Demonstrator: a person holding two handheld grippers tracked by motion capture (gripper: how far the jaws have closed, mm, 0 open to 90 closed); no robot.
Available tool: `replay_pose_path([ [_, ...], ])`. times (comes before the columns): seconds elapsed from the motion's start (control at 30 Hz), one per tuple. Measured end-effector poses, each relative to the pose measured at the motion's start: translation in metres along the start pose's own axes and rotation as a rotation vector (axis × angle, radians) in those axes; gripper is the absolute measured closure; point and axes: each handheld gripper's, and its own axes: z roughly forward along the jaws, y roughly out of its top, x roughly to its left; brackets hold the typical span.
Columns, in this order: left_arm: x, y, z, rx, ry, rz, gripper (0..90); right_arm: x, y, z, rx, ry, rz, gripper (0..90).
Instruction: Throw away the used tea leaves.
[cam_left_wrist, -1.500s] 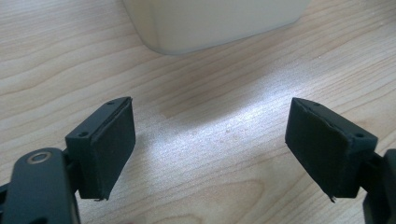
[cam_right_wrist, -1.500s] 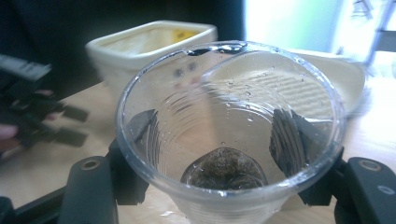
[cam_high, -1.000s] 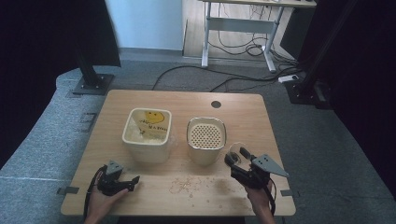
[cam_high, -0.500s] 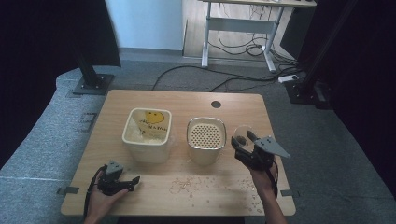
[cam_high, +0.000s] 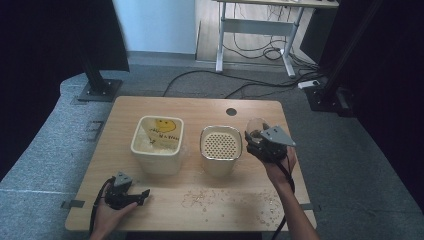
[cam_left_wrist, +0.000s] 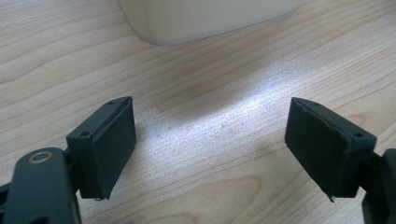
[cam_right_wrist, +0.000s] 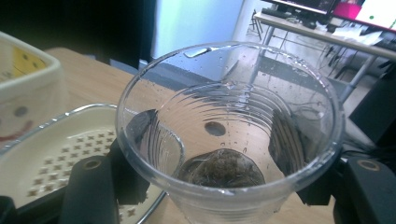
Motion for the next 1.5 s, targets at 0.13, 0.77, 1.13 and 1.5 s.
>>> replay_pose_path([
  [0.13,0.000,0.000,-0.001,-0.003,-0.002,-0.001,16.6,0.006,0.004,0.010,0.017,-0.021,-0.107,33.2],
  [0.77,0.001,-0.001,0.001,0.020,0.006,-0.003,17.4,0.023,0.015,0.030,0.104,-0.071,-0.285,33.1],
  [1.13,0.001,-0.001,0.001,0.021,0.005,-0.001,17.5,0.061,0.017,0.048,0.165,-0.190,-0.852,33.2],
  [1.5,0.002,-0.001,0.001,0.023,0.006,0.002,17.8,0.099,-0.003,0.074,0.229,-0.279,-1.389,33.6],
])
